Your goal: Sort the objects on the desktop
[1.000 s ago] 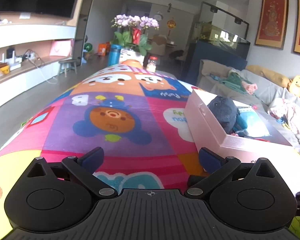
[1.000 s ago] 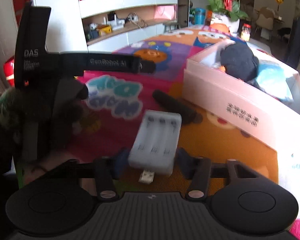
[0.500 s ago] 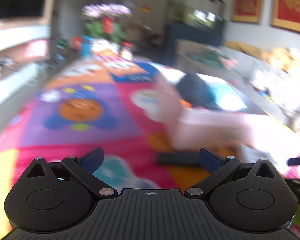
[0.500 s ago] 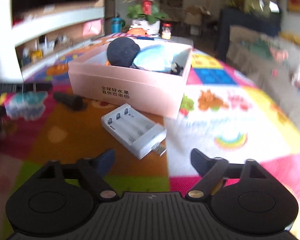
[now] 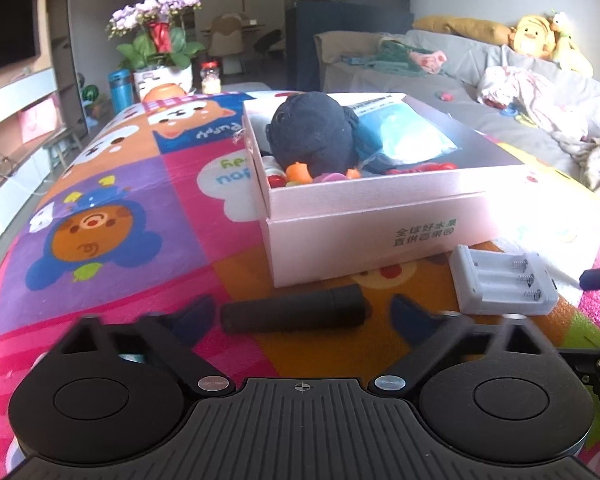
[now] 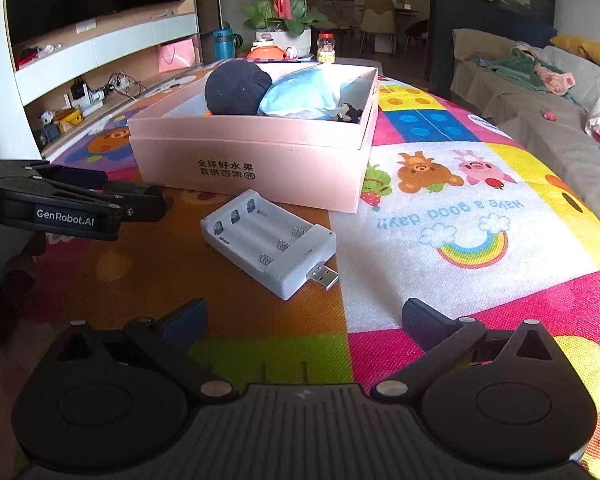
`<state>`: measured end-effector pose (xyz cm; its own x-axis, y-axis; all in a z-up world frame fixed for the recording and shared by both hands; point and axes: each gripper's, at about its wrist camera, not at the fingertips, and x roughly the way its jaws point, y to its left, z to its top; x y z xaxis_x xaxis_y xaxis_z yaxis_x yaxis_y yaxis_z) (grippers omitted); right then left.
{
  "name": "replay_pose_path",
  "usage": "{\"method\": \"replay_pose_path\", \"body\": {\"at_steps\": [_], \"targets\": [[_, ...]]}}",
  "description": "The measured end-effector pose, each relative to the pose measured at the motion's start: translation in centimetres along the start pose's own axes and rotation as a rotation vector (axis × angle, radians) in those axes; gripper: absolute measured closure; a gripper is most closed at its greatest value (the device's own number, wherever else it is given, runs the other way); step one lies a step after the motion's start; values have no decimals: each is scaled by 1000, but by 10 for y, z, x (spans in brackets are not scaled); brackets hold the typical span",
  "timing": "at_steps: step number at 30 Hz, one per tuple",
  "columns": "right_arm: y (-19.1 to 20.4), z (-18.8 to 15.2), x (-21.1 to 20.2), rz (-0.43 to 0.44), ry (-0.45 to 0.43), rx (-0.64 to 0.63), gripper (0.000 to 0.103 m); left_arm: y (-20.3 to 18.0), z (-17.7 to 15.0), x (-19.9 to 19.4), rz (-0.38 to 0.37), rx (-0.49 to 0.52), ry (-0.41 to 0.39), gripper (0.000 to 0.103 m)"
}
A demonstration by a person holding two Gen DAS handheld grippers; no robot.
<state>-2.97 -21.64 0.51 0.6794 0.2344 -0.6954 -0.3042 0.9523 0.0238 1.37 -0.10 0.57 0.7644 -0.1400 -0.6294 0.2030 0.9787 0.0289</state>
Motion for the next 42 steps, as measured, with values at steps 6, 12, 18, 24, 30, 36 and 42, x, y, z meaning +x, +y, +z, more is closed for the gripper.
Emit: {"method": "replay_pose_path", "body": {"at_steps": [6, 12, 18, 24, 30, 36, 42], "targets": [[-3, 1, -1, 19, 3, -5, 0, 1, -8, -12, -18, 5, -5, 23], [-10, 13, 5, -147, -28, -33, 0, -3, -26, -34, -79, 28, 7, 21], [-12, 26, -12, -183, -143, 33, 0, -1, -27, -34, -88, 3, -5, 14], [5, 33, 6, -96, -73, 47, 0, -2, -28, -37, -92, 11, -28, 10], [5, 38, 36, -45, 9, 133, 0, -2, -29, -40, -85, 14, -45, 8], [12, 47, 41, -50, 22, 146, 0, -2, -29, -38, -87, 13, -40, 8], [9, 36, 21, -70, 23, 72, 0, -3, -29, -39, -85, 14, -42, 7]]}}
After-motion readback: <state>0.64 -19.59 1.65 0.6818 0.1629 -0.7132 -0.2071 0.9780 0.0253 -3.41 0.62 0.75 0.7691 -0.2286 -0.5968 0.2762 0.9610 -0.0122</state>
